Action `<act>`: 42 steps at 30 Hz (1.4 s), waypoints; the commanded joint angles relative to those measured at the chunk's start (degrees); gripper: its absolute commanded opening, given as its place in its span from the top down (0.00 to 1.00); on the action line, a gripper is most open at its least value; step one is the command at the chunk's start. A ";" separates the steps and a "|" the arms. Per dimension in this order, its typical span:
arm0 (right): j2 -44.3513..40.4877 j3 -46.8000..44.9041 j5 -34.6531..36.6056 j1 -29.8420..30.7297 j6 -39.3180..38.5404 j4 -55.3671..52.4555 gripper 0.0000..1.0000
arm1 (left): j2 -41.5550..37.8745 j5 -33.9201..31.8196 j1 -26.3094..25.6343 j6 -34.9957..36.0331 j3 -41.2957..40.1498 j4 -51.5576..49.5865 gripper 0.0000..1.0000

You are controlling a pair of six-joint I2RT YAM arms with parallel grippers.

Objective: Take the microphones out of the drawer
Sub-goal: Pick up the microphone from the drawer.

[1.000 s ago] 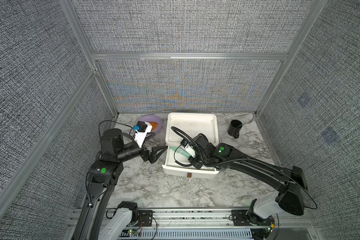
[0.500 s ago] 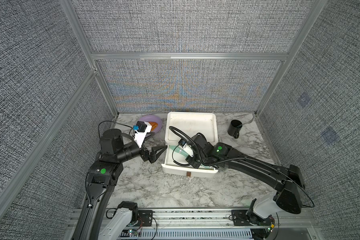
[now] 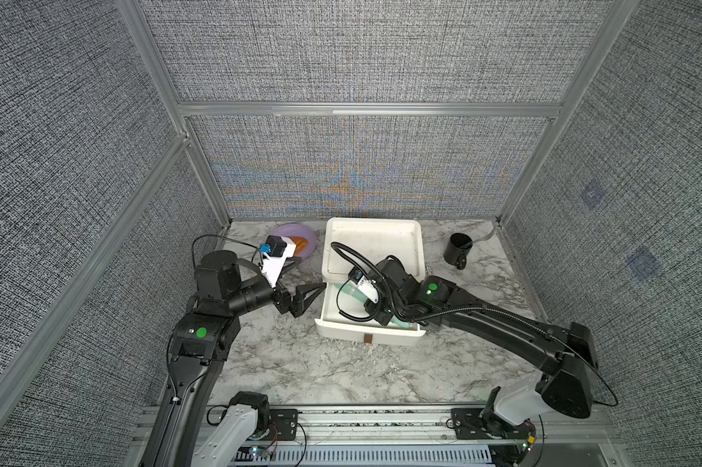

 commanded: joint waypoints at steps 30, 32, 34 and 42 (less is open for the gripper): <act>-3.36 5.40 -4.62 1.56 -9.86 -9.68 1.00 | -0.59 -1.16 0.11 0.68 -0.14 1.44 0.00; -4.40 5.62 -5.00 1.56 -9.99 -9.58 1.00 | -0.66 -1.15 0.12 0.70 -0.11 1.49 0.00; -5.57 5.76 -5.86 1.62 -9.98 -9.31 1.00 | -0.63 -1.16 0.15 0.67 -0.11 1.49 0.00; -9.20 6.28 -7.85 0.36 -7.98 -7.22 1.00 | -0.59 -0.97 0.12 0.59 -0.10 1.57 0.00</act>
